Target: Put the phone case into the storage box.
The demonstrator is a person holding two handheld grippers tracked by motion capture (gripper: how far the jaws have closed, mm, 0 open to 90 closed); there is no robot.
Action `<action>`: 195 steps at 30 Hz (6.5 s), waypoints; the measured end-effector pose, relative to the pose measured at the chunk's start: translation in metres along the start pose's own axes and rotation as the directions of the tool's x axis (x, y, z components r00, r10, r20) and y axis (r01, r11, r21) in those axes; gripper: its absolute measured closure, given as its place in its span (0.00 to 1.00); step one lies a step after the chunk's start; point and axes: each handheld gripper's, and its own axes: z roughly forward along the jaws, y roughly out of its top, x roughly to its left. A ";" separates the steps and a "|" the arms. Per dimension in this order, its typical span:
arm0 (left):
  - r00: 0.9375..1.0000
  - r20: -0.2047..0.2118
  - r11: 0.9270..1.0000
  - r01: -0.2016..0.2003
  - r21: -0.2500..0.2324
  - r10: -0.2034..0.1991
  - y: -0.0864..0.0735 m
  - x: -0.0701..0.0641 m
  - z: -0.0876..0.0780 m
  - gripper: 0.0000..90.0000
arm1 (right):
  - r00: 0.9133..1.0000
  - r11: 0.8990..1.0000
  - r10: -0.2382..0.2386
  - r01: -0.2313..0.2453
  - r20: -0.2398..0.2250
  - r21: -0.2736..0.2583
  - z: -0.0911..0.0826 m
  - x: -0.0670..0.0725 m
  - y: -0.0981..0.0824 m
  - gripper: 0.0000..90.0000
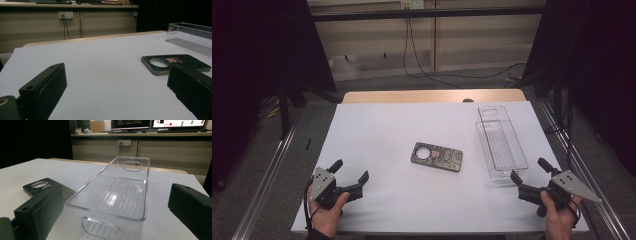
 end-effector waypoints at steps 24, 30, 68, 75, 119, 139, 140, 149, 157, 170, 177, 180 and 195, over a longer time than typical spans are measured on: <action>0.988 0.144 0.998 -0.053 0.016 0.051 0.006 -0.016 0.018 0.01 | 1.000 1.000 -0.008 0.008 -0.019 0.020 -0.004 0.004 -0.001 0.00; 0.984 0.165 0.997 -0.077 0.020 0.073 0.009 -0.029 0.030 0.02 | 1.000 1.000 -0.006 0.006 -0.028 0.022 -0.002 0.004 -0.001 0.00; 0.944 0.320 0.996 -0.082 -0.016 0.083 0.031 -0.090 0.097 0.02 | 0.998 1.000 -0.018 0.019 -0.052 0.017 0.001 0.005 0.001 0.00; 0.935 0.344 0.996 -0.080 -0.043 0.090 0.035 -0.102 0.113 0.03 | 0.998 1.000 -0.019 0.020 -0.052 0.017 0.001 0.005 0.001 0.00; 0.925 0.354 0.990 -0.125 -0.061 0.138 0.069 -0.144 0.203 0.33 | 0.999 1.000 -0.025 0.025 -0.047 0.014 -0.001 0.004 0.001 0.00; 0.909 0.407 0.994 -0.110 0.024 0.091 0.066 -0.143 0.218 0.91 | 0.998 0.999 -0.028 0.029 -0.050 0.017 -0.002 0.004 0.001 0.00; 0.909 0.407 0.994 -0.110 0.024 0.091 0.066 -0.143 0.218 0.94 | 0.998 0.999 -0.029 0.029 -0.048 0.017 -0.002 0.004 0.001 0.00; 0.896 0.442 0.984 -0.118 0.130 0.049 0.067 -0.145 0.230 1.00 | 0.998 0.999 -0.029 0.030 -0.048 0.017 -0.002 0.004 0.001 0.00; 0.886 0.463 0.962 -0.129 0.240 0.003 0.069 -0.147 0.242 1.00 | 0.998 0.999 -0.028 0.028 -0.047 0.016 -0.003 0.004 0.001 0.00; 0.896 0.444 0.896 -0.181 0.406 -0.020 0.071 -0.150 0.258 1.00 | 0.999 1.000 -0.024 0.024 -0.046 0.013 -0.004 0.003 0.001 0.00; 0.897 0.442 0.853 -0.212 0.477 -0.024 0.071 -0.154 0.268 1.00 | 0.999 1.000 -0.023 0.024 -0.044 0.015 -0.004 0.003 0.000 0.00; 0.895 0.445 0.821 -0.231 0.522 -0.030 0.066 -0.160 0.274 1.00 | 0.999 1.000 -0.026 0.027 -0.047 0.014 -0.004 0.003 0.000 0.00; 0.904 0.425 0.769 -0.244 0.591 -0.041 0.049 -0.168 0.286 1.00 | 0.999 1.000 -0.025 0.026 -0.048 0.016 -0.005 0.003 0.000 0.00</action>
